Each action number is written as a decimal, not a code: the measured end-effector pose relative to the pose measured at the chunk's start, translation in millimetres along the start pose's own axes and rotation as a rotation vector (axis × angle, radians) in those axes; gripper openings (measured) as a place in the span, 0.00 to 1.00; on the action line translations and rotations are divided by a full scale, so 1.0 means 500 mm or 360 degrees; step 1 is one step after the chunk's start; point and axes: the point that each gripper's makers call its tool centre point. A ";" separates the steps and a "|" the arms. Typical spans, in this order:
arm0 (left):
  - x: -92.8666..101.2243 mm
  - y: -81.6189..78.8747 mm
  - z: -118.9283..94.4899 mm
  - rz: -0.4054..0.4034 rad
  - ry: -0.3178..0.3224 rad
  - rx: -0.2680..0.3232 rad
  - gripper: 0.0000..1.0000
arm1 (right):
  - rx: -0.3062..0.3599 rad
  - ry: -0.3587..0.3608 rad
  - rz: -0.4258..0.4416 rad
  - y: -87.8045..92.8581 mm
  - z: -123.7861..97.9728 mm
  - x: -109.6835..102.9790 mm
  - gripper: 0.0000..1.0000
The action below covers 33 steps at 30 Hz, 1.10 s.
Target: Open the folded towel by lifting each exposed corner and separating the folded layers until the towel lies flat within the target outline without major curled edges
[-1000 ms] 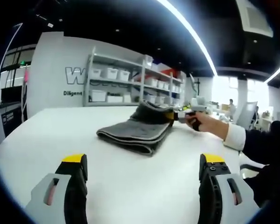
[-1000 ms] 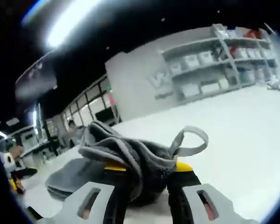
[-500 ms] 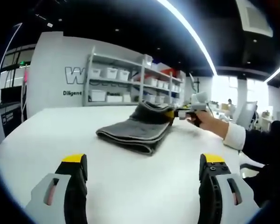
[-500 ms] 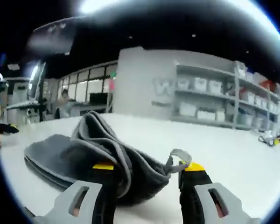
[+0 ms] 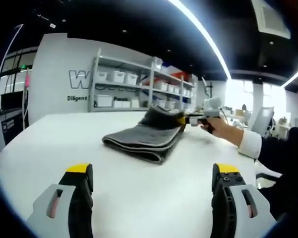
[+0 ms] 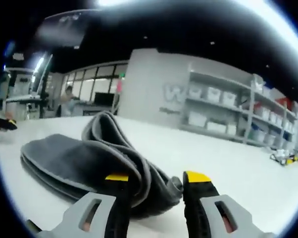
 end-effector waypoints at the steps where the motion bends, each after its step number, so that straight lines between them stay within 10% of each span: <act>1: 0.000 0.000 0.000 0.0000 0.0001 -0.0001 0.98 | -0.0007 0.0010 0.0005 0.002 0.002 0.005 0.36; 11: -0.035 -0.006 0.007 -0.0001 0.0001 -0.0011 0.98 | -0.0084 0.0074 0.0333 0.045 -0.010 0.028 0.30; 33: -0.017 -0.002 0.007 0.0007 0.0000 -0.0018 0.98 | -0.0066 0.0084 0.0394 0.041 -0.017 0.028 0.25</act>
Point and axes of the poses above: the point that each gripper's makers call its tool centre point, and the gripper's own axes: z roughly forward along the fingers, x roughly to its right, y roughly out of its underside, and after that the axes turned 12 degrees about x, right-handed
